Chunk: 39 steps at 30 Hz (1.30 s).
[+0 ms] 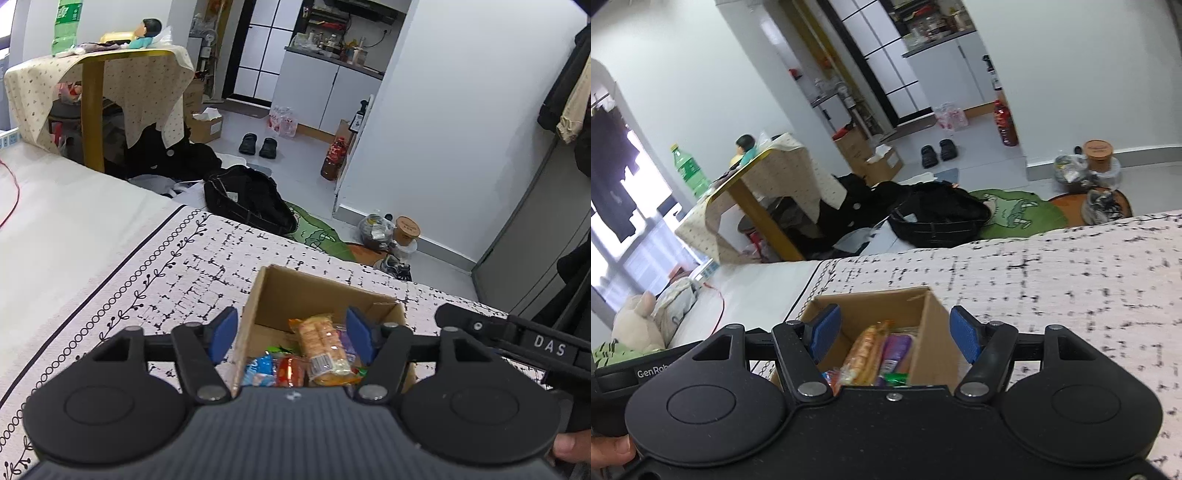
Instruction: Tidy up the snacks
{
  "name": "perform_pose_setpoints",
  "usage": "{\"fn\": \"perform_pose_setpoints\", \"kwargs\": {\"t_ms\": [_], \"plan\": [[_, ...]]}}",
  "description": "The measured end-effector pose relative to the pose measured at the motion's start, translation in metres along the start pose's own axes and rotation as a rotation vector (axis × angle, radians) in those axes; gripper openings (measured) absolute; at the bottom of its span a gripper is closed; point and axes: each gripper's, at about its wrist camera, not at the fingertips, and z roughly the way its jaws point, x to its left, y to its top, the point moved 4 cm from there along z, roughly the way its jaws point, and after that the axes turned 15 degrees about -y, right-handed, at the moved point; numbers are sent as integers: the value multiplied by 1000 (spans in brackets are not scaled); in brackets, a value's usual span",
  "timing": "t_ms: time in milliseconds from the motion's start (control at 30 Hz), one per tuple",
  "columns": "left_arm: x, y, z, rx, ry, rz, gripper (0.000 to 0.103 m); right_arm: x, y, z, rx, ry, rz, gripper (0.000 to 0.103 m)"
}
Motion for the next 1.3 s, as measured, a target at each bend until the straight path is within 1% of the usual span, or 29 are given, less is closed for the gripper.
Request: {"fn": "perform_pose_setpoints", "kwargs": {"t_ms": [167, 300, 500, 567, 700, 767, 867, 900, 1000, 1033, 1167, 1300], "plan": [[-10, -4, -2, 10, -4, 14, 70, -13, 0, -14, -21, -9, 16, 65], [-20, -6, -8, 15, -1, 14, 74, -20, -5, -29, -23, -16, 12, 66], [-40, -11, -20, 23, 11, 28, 77, -31, -7, -51, -34, -40, -1, 75], [-44, -12, -24, 24, 12, 29, 79, -34, -7, -61, -48, -56, -7, 79], [-54, -16, -35, 28, 13, 43, 85, -43, -6, -81, -70, -93, -22, 84], [-61, -18, -40, 31, 15, 53, 88, -47, -7, -92, -84, -109, -26, 91], [-69, -21, -50, 29, 11, 64, 93, -51, -8, -107, -99, -123, -31, 97], [-72, -22, -54, 28, 6, 69, 96, -52, -8, -112, -103, -127, -32, 98], [-79, -23, -62, 29, -4, 75, 99, -55, -9, -124, -111, -143, -41, 102], [-81, -24, -65, 31, -8, 77, 103, -56, -9, -129, -117, -146, -42, 103], [-92, -27, -77, 36, -30, 107, 103, -60, -7, -147, -140, -179, -66, 103], [-97, -28, -91, 30, -44, 116, 103, -63, -5, -167, -154, -179, -76, 103]]}}
